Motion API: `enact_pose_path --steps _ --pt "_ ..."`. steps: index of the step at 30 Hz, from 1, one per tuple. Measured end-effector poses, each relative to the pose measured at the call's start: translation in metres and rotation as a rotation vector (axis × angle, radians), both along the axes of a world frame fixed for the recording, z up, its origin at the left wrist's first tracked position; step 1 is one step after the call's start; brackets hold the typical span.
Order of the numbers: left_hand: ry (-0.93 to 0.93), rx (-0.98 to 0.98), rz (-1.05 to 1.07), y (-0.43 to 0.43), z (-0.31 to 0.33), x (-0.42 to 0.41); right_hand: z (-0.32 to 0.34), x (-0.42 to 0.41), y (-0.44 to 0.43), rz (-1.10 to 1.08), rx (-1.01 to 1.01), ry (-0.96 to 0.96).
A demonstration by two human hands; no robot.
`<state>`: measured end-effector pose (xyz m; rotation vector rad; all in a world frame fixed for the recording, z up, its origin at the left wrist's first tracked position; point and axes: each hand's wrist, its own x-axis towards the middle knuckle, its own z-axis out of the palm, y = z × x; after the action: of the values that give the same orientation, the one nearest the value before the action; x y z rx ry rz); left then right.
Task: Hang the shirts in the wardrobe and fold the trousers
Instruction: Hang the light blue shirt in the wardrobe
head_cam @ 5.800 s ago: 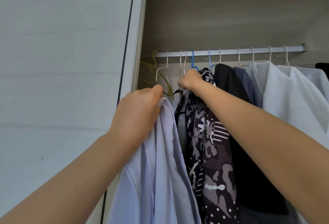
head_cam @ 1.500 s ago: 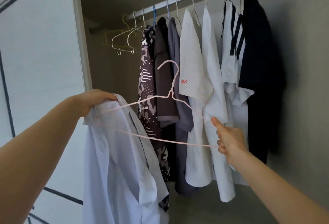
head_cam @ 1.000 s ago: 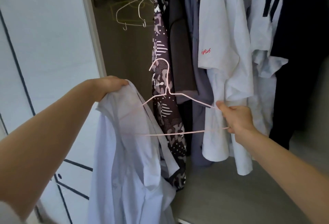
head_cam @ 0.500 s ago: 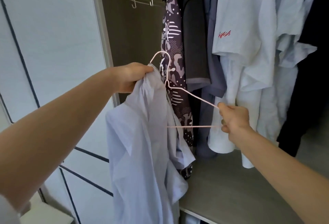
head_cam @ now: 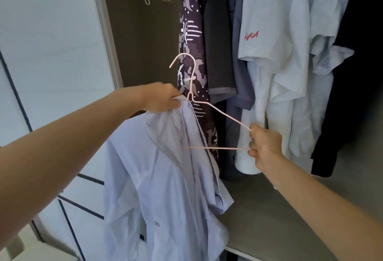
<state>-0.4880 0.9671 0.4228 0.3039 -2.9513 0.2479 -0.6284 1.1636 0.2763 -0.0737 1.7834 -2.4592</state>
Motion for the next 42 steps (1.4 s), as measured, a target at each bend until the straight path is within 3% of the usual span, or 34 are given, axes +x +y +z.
enact_pose_path --steps 6,11,16,18,21,26,32,37,42 --pt "0.378 0.499 -0.190 -0.015 -0.017 -0.003 -0.008 -0.005 0.003 0.110 0.039 -0.010" --pt "0.439 0.497 -0.218 -0.018 -0.018 -0.001 -0.029 -0.009 -0.004 0.203 -0.109 -0.247" --pt "0.596 0.559 -0.175 -0.025 -0.018 0.003 -0.072 0.003 -0.015 0.185 0.092 -0.310" --pt "0.647 0.578 -0.171 -0.029 -0.015 0.007 -0.088 0.015 -0.020 0.241 0.311 -0.209" --pt "0.681 0.584 -0.153 -0.031 -0.012 0.009 -0.113 0.036 -0.029 0.414 0.744 0.259" --pt "0.697 0.605 -0.160 -0.031 -0.009 0.011 -0.130 0.064 -0.045 0.592 1.002 0.585" --pt "0.711 0.633 -0.195 -0.022 -0.011 0.020 -0.164 0.064 -0.067 0.709 1.046 0.532" --pt "0.714 0.645 -0.205 -0.025 -0.012 0.034 -0.170 0.062 -0.073 0.631 1.124 0.578" --pt "0.722 0.598 -0.111 -0.039 -0.018 0.046 -0.142 0.047 -0.058 0.512 0.954 0.498"
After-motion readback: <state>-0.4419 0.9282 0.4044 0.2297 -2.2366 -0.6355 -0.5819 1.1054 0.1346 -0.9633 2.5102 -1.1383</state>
